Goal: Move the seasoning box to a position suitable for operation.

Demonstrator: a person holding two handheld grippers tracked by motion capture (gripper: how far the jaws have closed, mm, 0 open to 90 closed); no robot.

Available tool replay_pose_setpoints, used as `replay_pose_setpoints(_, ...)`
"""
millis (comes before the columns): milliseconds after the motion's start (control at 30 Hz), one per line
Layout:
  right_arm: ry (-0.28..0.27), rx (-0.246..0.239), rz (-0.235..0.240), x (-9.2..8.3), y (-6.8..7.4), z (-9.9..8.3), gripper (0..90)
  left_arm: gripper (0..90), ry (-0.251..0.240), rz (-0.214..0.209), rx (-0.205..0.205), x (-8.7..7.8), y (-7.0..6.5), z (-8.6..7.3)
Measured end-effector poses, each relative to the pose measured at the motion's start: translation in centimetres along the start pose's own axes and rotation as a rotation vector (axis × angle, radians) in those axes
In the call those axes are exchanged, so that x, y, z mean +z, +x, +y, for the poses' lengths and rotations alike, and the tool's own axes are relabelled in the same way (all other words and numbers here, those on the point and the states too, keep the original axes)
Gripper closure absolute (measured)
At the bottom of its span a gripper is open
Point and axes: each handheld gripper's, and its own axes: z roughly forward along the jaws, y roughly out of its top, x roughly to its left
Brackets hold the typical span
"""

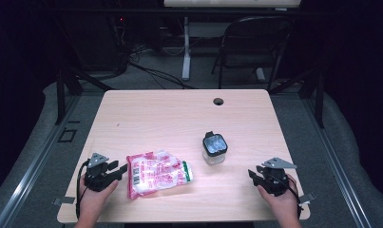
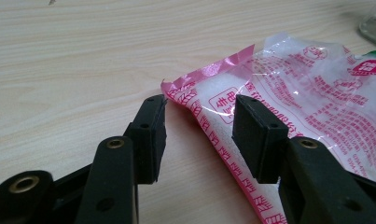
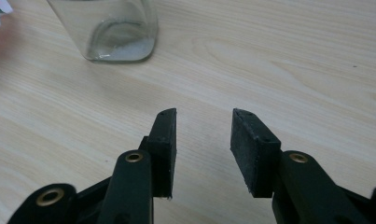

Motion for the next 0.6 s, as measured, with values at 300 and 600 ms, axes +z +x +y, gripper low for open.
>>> replay_pose_setpoints(300,0.021,0.005,0.053,0.5,0.8,2.1,63.5,59.8,-0.02,-0.011,-0.019,-0.4,0.1,0.1)
replay_pose_setpoints(600,-0.004,-0.001,0.097,2.7,2.1,6.7,67.3,63.1,-0.017,-0.011,-0.028,-0.9,0.5,-0.4)
